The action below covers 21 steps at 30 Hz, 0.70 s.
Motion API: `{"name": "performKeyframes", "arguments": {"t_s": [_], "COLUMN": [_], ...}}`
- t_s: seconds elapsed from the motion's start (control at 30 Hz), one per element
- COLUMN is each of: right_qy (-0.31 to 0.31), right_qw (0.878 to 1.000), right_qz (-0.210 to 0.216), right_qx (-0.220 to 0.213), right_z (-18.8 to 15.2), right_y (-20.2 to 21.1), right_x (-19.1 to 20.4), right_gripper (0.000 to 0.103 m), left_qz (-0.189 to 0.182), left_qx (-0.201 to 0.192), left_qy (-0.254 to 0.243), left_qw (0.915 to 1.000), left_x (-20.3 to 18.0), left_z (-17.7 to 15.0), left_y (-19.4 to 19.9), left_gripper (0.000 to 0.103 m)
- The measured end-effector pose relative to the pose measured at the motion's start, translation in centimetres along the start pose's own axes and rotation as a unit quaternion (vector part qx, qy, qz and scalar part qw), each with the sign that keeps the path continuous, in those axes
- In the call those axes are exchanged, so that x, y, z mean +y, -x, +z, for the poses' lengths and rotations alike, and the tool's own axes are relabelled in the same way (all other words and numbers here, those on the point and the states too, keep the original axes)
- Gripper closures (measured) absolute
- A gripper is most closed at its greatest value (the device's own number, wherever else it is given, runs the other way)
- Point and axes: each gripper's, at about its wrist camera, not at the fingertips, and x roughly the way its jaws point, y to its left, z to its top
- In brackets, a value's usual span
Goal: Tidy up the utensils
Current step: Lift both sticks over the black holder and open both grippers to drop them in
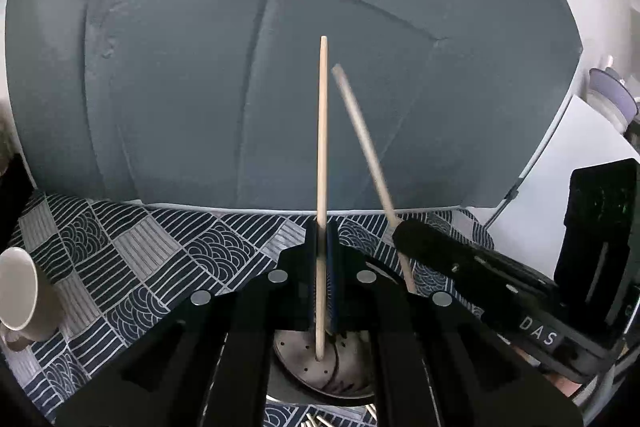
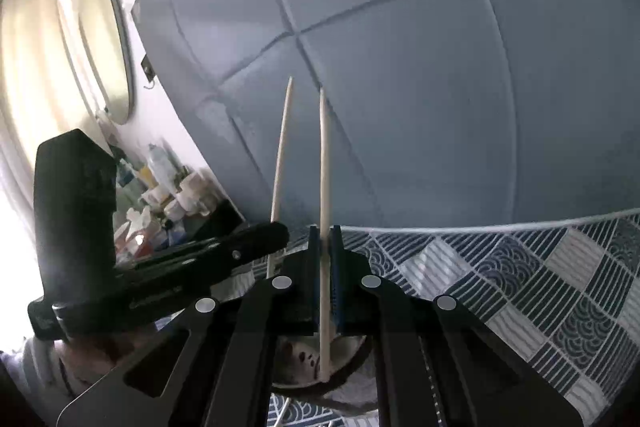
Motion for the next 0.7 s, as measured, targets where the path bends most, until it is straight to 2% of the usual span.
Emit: {"name": "performKeyframes", "arguments": {"t_s": [0.23, 0.47, 0.5, 0.6, 0.7], "right_qy": [0.001, 0.012, 0.011, 0.002, -0.008], "right_qw": [1.0, 1.0, 1.0, 1.0, 1.0], "right_qz": [0.002, 0.001, 0.002, -0.003, -0.01], "right_qx": [0.005, 0.016, 0.016, 0.013, 0.007], "right_z": [-1.6, -2.4, -2.4, -2.2, -1.7], "right_y": [0.0, 0.0, 0.0, 0.5, 1.3], "right_x": [-0.4, 0.1, 0.1, 0.1, -0.1], "right_gripper": [0.098, 0.098, 0.098, 0.094, 0.094], "left_qz": [0.005, 0.003, 0.002, 0.011, 0.009], "left_qx": [-0.007, 0.01, 0.01, 0.004, 0.001], "left_qy": [-0.02, -0.004, -0.002, -0.001, 0.001], "left_qw": [0.9998, 0.9999, 0.9999, 0.9999, 1.0], "left_x": [-0.5, -0.1, 0.0, 0.1, 0.2], "left_z": [-1.2, -1.5, -1.6, -1.4, -1.2], "left_y": [-0.7, -0.7, -0.6, 0.0, 0.8], "left_gripper": [0.098, 0.098, 0.093, 0.072, 0.063]}}
